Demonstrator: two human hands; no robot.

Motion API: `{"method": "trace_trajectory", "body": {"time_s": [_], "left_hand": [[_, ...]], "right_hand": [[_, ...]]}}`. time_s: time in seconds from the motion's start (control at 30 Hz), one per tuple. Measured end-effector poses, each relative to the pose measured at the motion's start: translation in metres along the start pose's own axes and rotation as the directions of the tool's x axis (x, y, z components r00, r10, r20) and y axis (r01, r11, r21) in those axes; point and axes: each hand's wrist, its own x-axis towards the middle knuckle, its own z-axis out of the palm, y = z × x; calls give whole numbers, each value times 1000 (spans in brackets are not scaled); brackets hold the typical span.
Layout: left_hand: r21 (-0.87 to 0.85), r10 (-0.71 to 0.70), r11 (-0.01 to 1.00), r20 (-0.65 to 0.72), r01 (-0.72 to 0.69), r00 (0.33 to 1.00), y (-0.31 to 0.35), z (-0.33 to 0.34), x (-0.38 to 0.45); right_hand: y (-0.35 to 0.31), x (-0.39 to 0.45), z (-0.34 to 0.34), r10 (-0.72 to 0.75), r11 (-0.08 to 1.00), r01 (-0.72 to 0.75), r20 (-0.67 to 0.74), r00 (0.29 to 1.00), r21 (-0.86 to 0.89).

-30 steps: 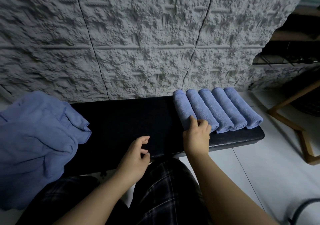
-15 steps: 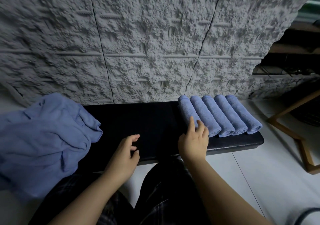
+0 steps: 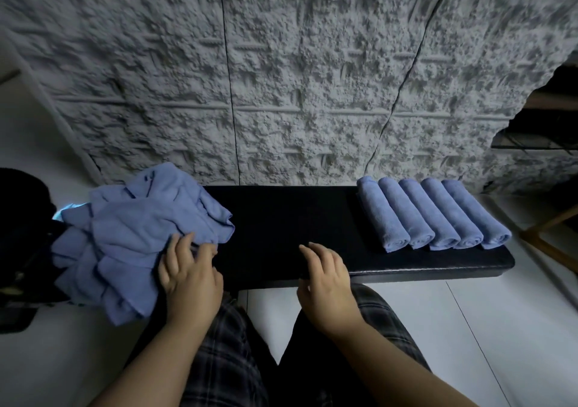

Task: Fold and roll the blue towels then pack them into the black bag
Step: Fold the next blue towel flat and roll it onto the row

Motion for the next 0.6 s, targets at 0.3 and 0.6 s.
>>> {"method": "trace_trajectory", "body": {"time_s": [0.3,0.6], "left_hand": [[54,53,997,84,-58,995,-27,16,-1],[-163,-197,965,66,206,978,-38,11,3]], "right_hand": [[6,-5,-8,79,996,-83,123,989,29],[0,-9,-22,50,994,-72,241,969,84]]}}
